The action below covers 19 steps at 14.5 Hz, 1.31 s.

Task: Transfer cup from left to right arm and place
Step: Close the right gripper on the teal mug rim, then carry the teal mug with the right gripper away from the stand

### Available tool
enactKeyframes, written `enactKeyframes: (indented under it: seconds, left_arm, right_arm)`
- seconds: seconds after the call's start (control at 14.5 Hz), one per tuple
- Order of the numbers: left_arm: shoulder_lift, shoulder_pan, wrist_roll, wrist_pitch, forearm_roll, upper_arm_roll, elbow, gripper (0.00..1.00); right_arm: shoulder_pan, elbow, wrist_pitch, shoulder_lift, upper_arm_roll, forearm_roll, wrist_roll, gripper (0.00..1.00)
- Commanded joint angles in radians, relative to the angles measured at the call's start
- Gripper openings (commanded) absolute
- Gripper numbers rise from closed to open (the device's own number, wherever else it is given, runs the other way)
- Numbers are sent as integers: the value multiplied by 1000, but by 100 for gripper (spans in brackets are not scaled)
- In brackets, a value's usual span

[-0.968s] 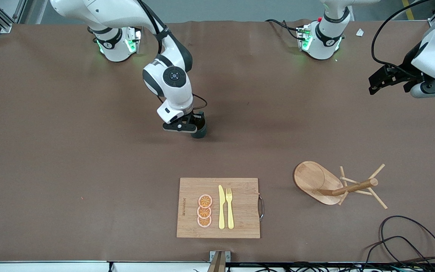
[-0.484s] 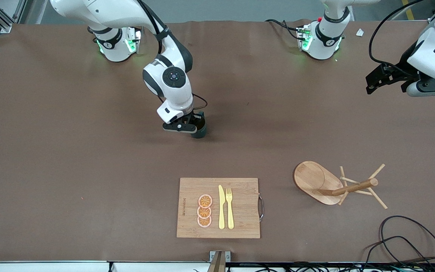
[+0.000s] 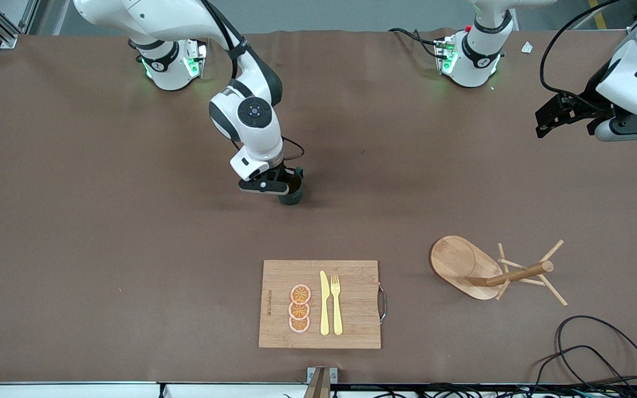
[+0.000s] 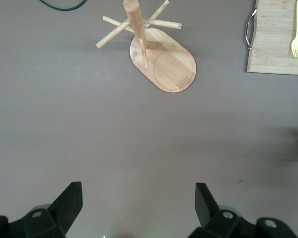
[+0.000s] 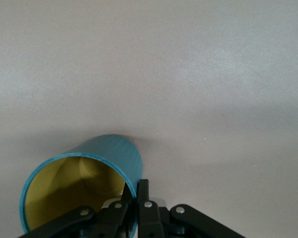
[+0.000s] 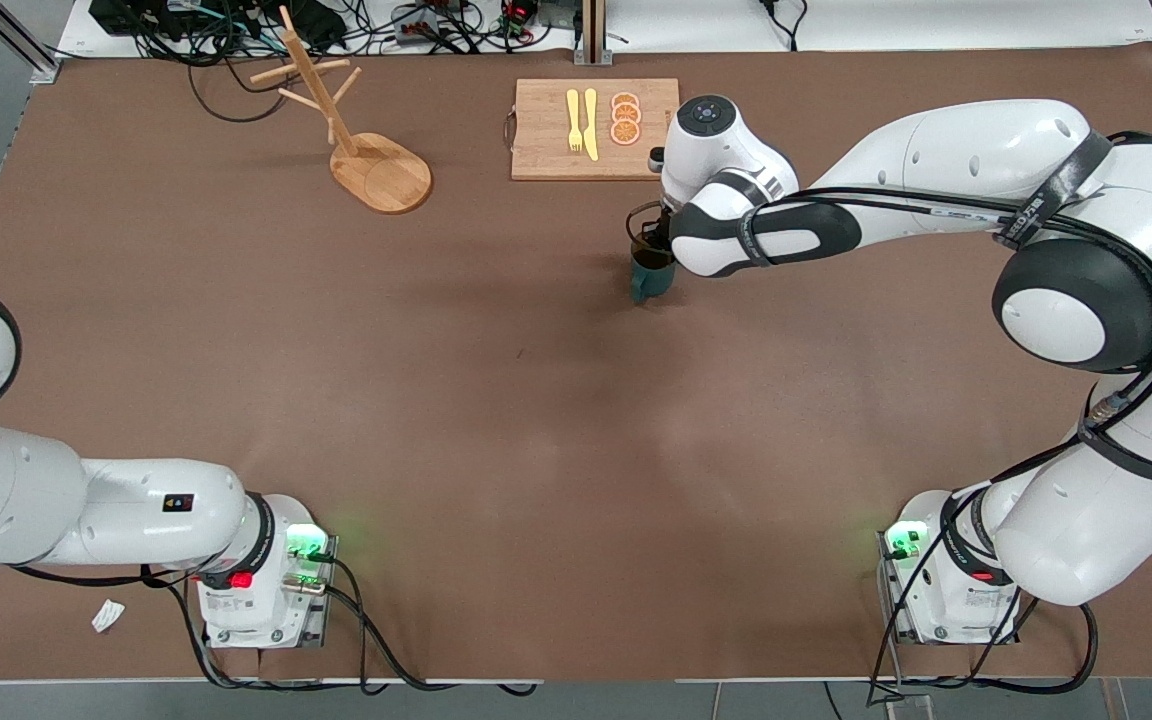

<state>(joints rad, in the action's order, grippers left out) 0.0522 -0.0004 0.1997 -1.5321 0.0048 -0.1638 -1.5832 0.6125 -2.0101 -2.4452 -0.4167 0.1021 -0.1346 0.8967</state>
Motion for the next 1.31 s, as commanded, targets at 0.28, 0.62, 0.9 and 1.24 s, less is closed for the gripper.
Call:
enactKeyframes:
  seconds: [0.28,0.62,0.9,1.24]
  left_arm:
    - [-2,2,6,1,3,0,14,100]
    - [-2,-1,7,0,3,0,14,100]
    - [-2,-3,7,-2,3,0,14,100]
    - [-3,-3,7,-2,4,-2,14,100]
  right_arm:
    - [-126,22,225,131,27,166,-255,0]
    - [-319,19,434,295,18,213,-701,0]
    - [-436,4,472,348,14,161,-1035,0]
    - [-647,-22,479,369,16,121,-1483,0]
